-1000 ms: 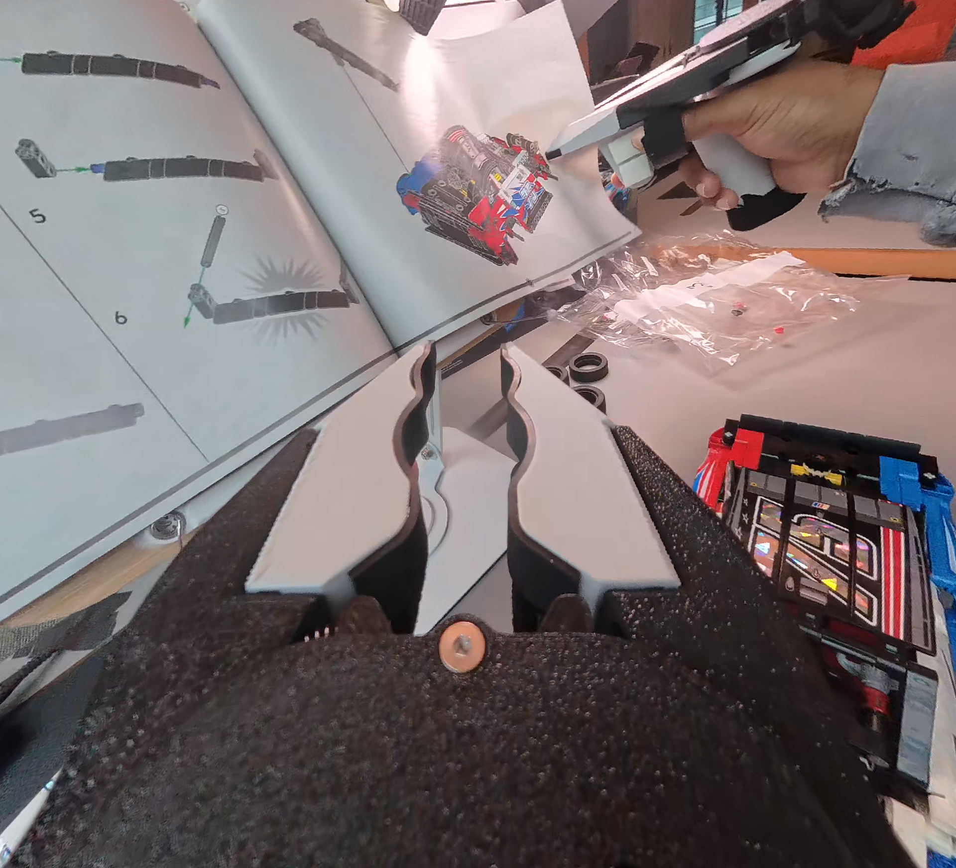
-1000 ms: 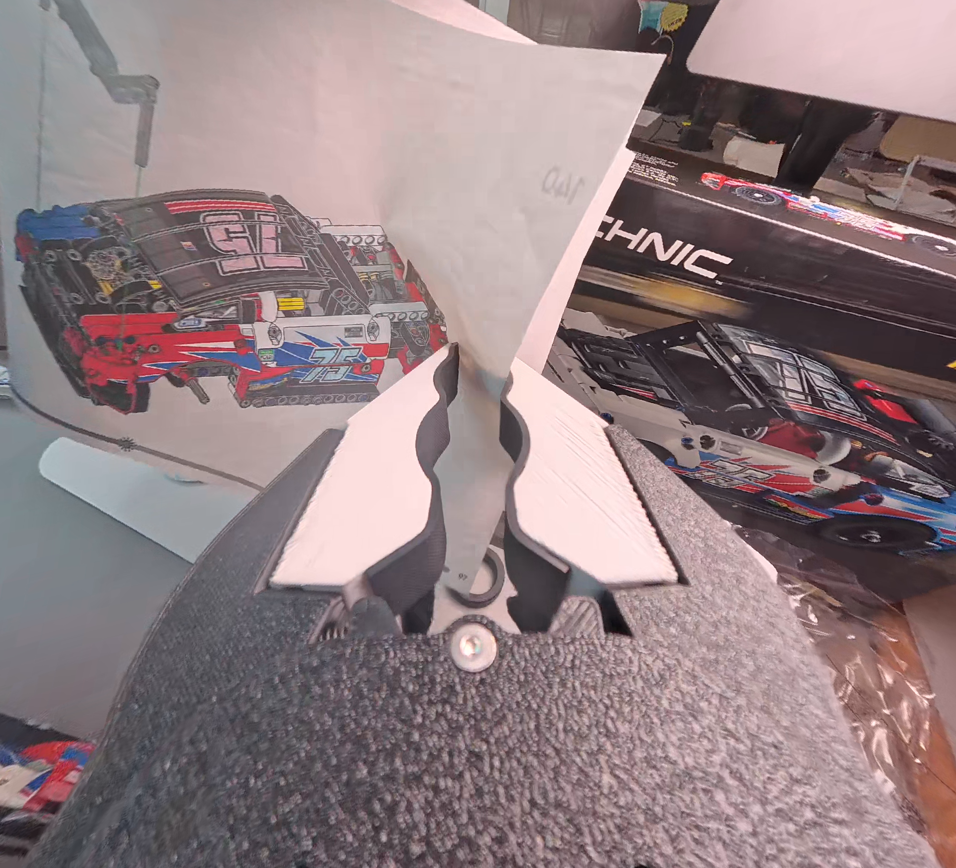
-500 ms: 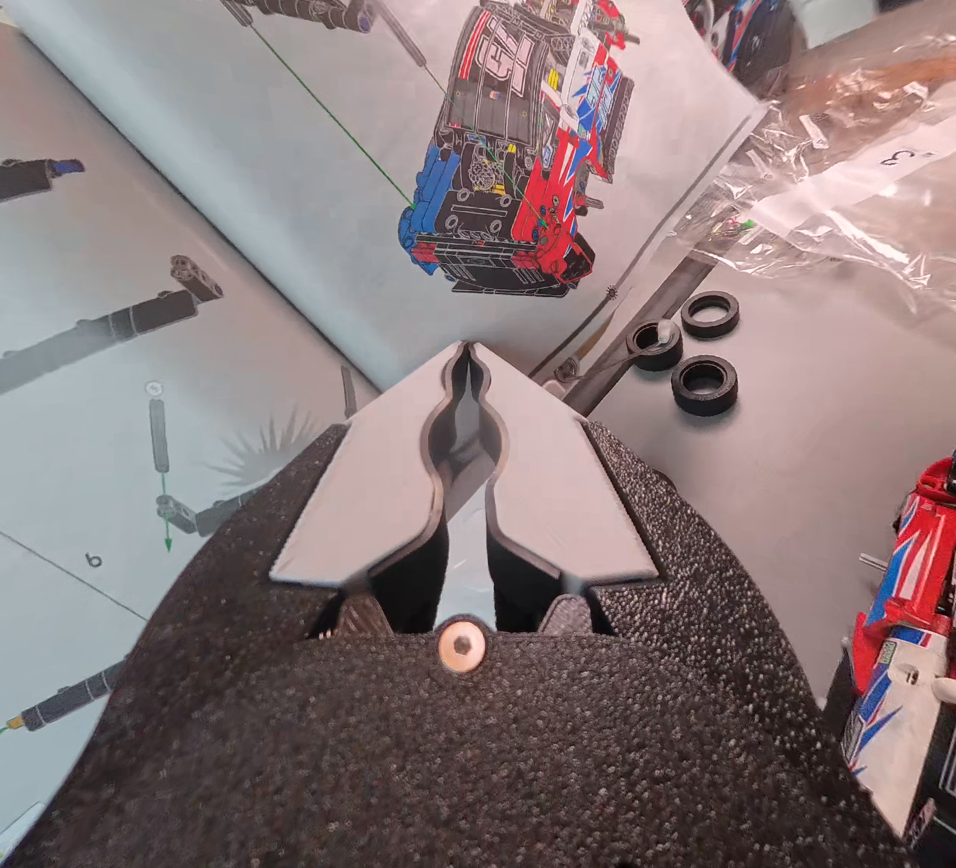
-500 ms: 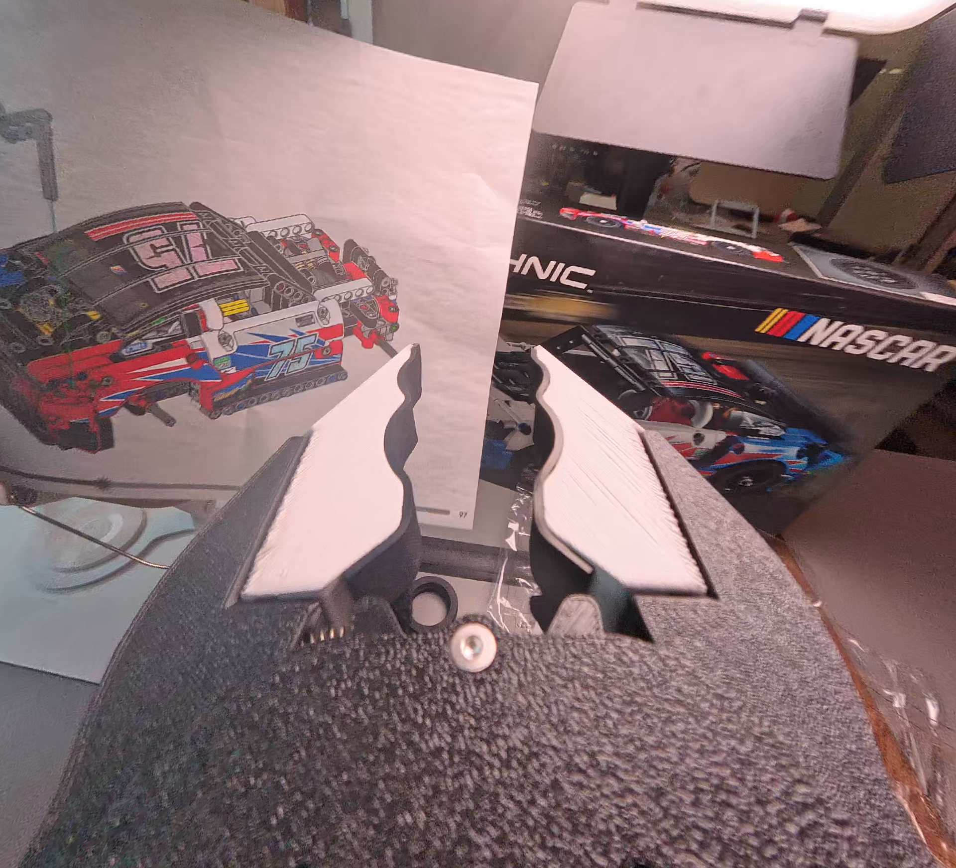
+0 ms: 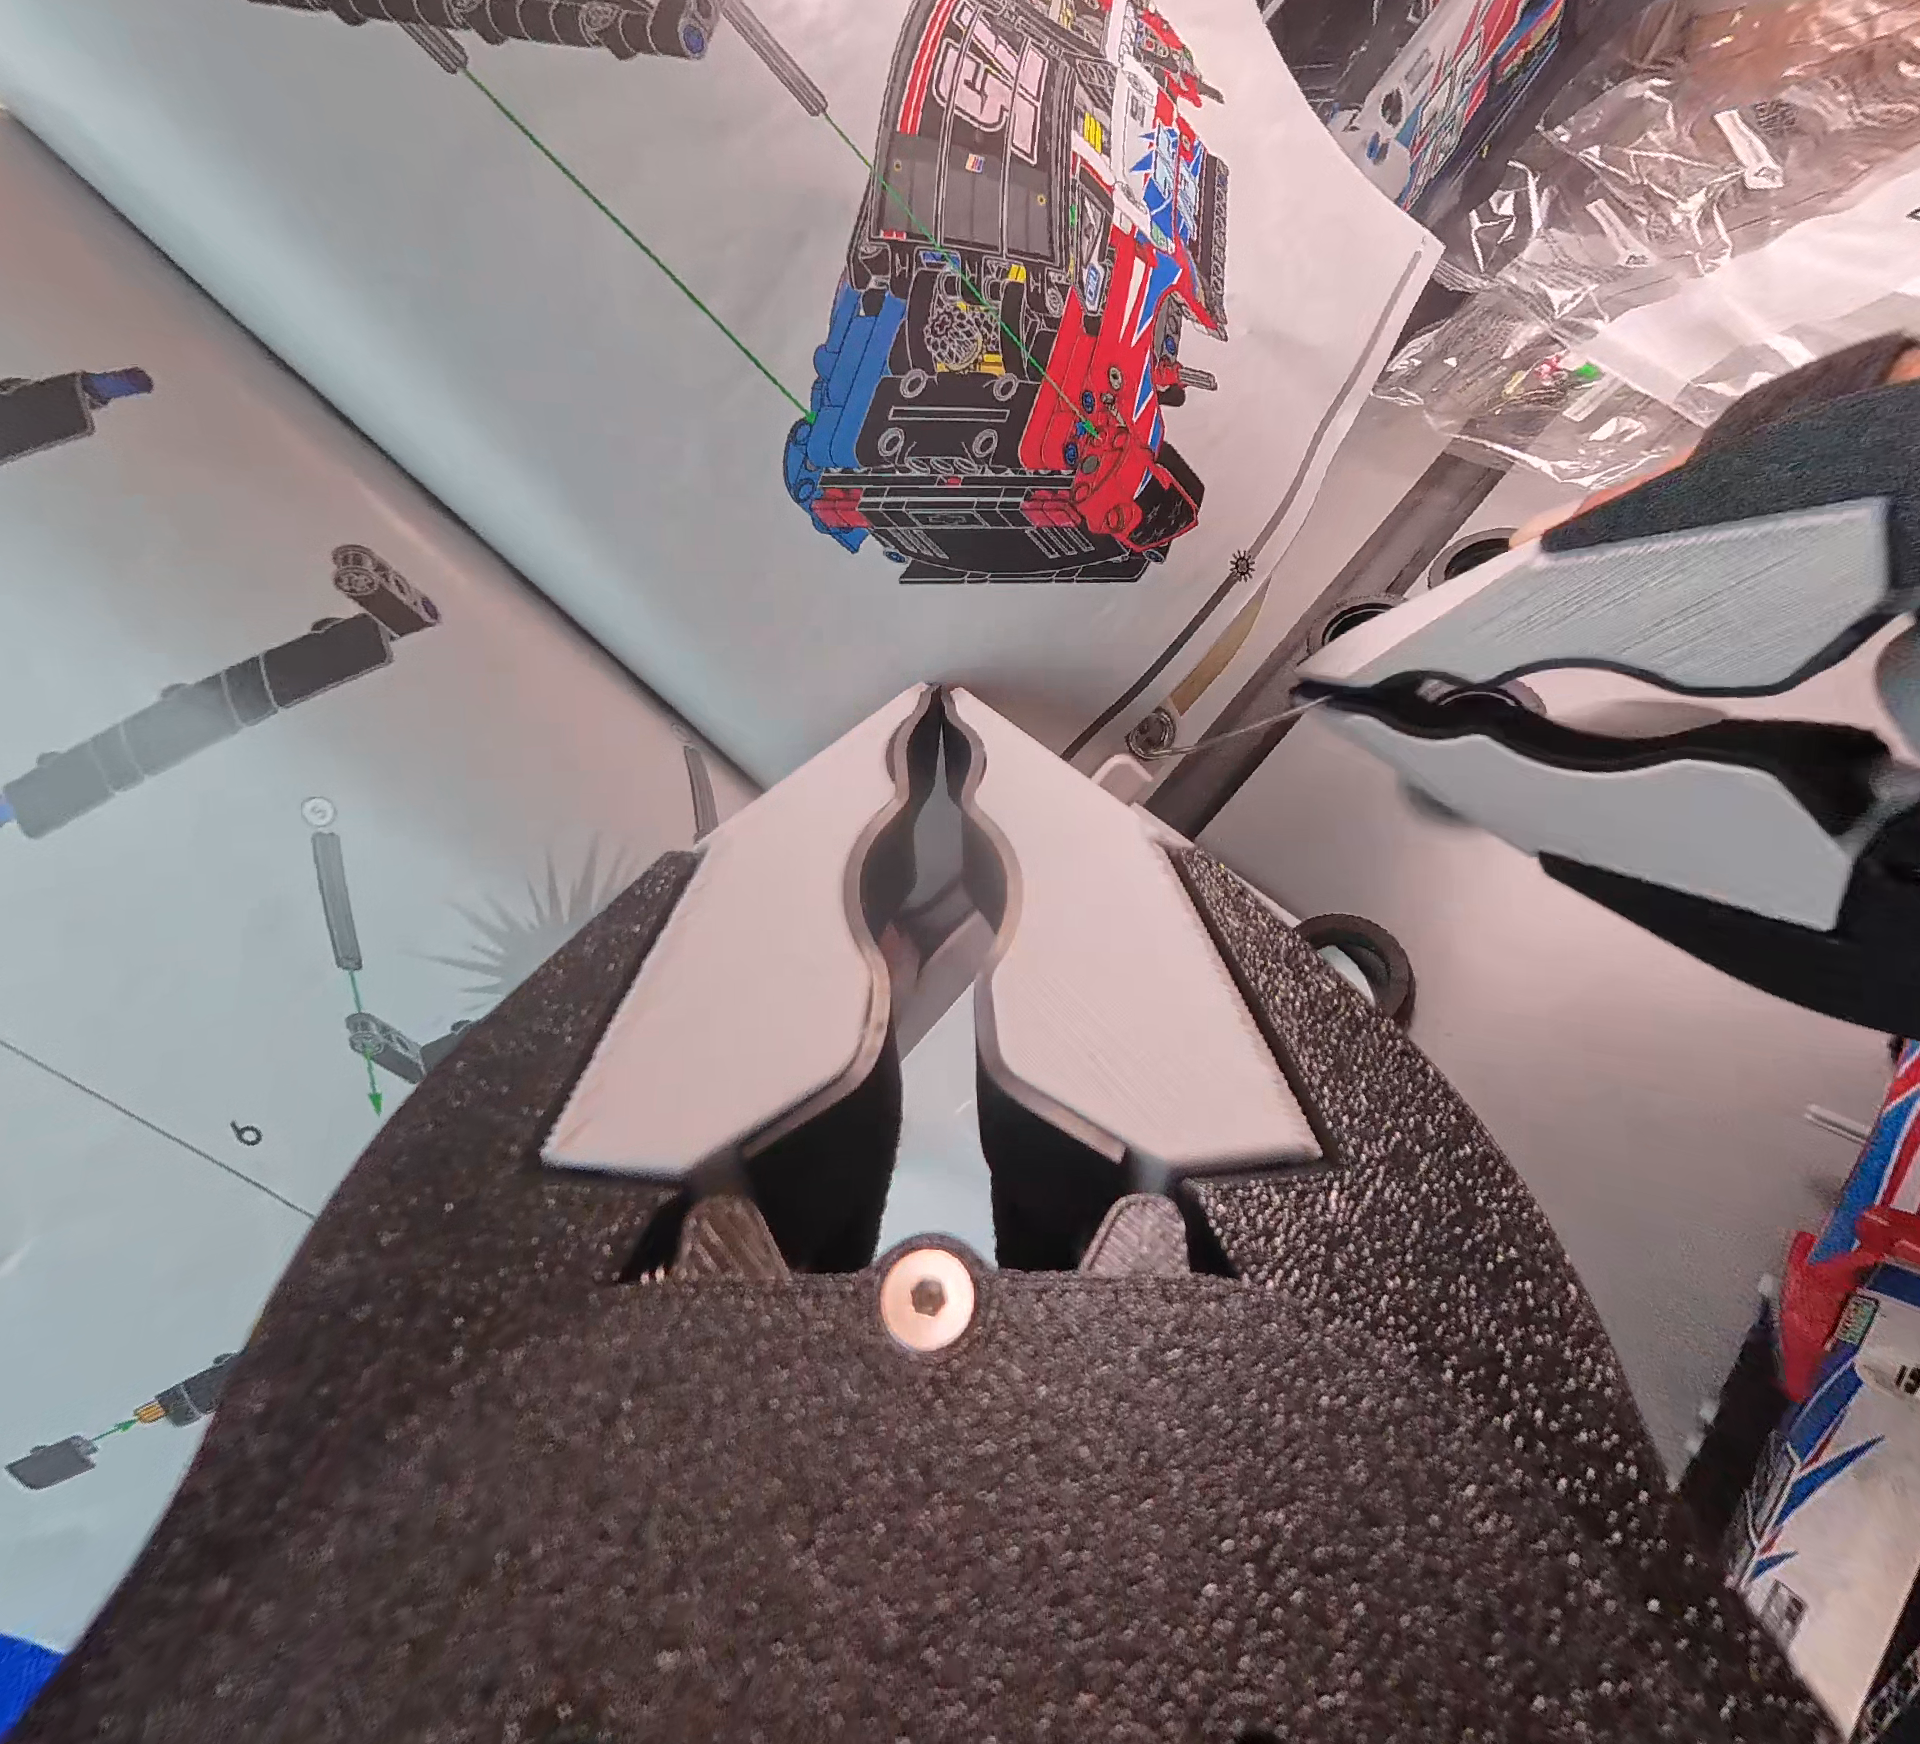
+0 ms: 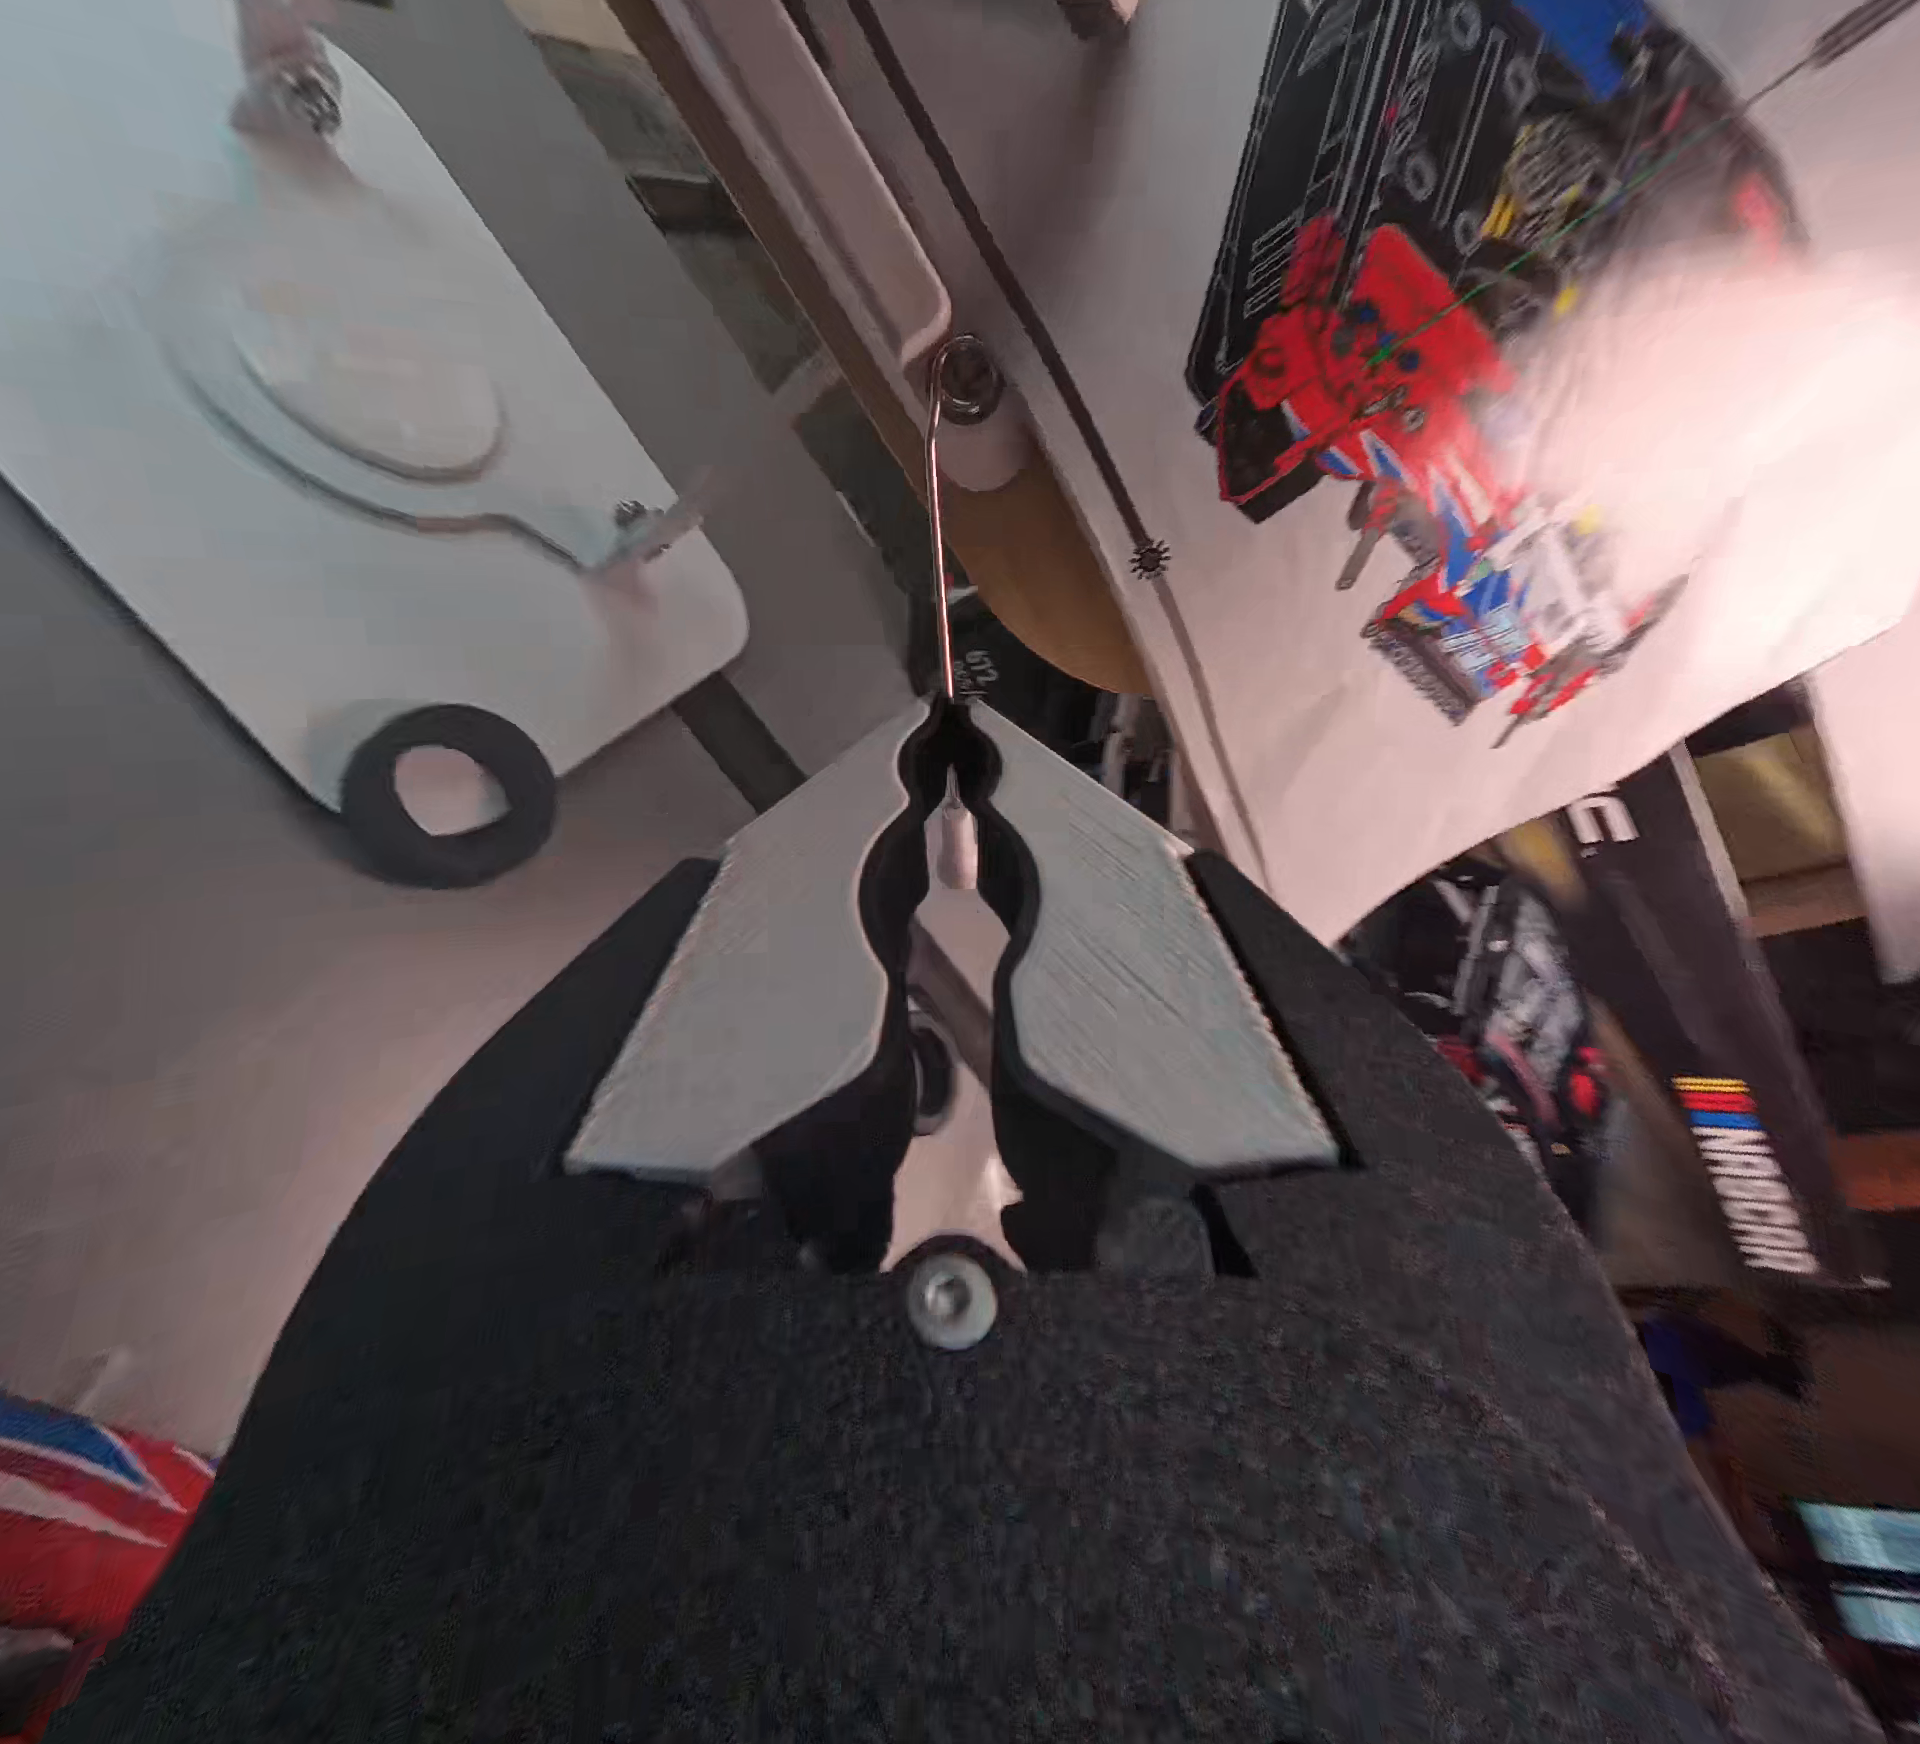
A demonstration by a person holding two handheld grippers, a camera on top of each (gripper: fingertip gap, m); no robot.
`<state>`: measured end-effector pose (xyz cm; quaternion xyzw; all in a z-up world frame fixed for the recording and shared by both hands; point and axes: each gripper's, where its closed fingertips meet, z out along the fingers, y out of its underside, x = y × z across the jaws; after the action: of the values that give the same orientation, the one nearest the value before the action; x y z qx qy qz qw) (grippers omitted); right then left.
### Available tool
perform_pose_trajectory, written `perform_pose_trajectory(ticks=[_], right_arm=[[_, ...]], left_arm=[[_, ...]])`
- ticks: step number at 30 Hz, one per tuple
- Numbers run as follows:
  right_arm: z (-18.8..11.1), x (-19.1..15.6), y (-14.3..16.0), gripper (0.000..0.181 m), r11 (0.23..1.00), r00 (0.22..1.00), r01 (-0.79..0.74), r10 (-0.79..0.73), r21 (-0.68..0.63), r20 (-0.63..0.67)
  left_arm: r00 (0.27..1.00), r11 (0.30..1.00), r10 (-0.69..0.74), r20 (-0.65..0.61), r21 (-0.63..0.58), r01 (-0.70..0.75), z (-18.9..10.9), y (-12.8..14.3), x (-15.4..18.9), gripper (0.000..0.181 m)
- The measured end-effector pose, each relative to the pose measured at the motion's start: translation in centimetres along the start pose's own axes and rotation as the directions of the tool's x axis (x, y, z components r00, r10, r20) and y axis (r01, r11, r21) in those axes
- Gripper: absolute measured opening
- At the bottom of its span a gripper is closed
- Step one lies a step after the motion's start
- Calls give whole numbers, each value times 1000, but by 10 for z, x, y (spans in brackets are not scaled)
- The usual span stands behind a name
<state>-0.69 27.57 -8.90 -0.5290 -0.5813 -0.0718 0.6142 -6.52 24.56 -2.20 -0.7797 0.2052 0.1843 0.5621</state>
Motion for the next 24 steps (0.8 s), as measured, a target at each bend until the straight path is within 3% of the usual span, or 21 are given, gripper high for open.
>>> perform_pose_trajectory(ticks=[2,6,12,13,16,19,22,24], right_arm=[[-14,15,-6,0,974,968,228,-227,2,-109],[-23,30,-18,0,818,797,574,-570,-44,-201],[-17,49,-44,4,567,547,823,-812,-49,-203],[-13,50,-44,4,558,541,829,-820,-44,-188],[-8,54,-46,9,616,601,787,-773,-16,-201],[-17,61,-47,45,760,741,650,-636,-7,-215],[-38,55,-39,54,899,891,436,-425,38,-161],[-56,45,-27,55,979,982,185,-181,81,-55]], left_arm=[[1000,1000,8,-5,-2,-8,0,1,0,0],[1000,1000,-14,-25,-8,14,-1,2,2,0],[1000,1000,-13,-28,2,13,-3,4,2,0],[999,1000,-17,-30,5,17,-3,3,2,0],[999,1000,-26,-29,15,27,-4,3,1,0],[999,999,-28,-37,22,29,-4,3,1,0],[999,999,-14,-42,41,16,-7,2,2,0],[997,995,1,-74,101,6,-14,-5,8,0]])
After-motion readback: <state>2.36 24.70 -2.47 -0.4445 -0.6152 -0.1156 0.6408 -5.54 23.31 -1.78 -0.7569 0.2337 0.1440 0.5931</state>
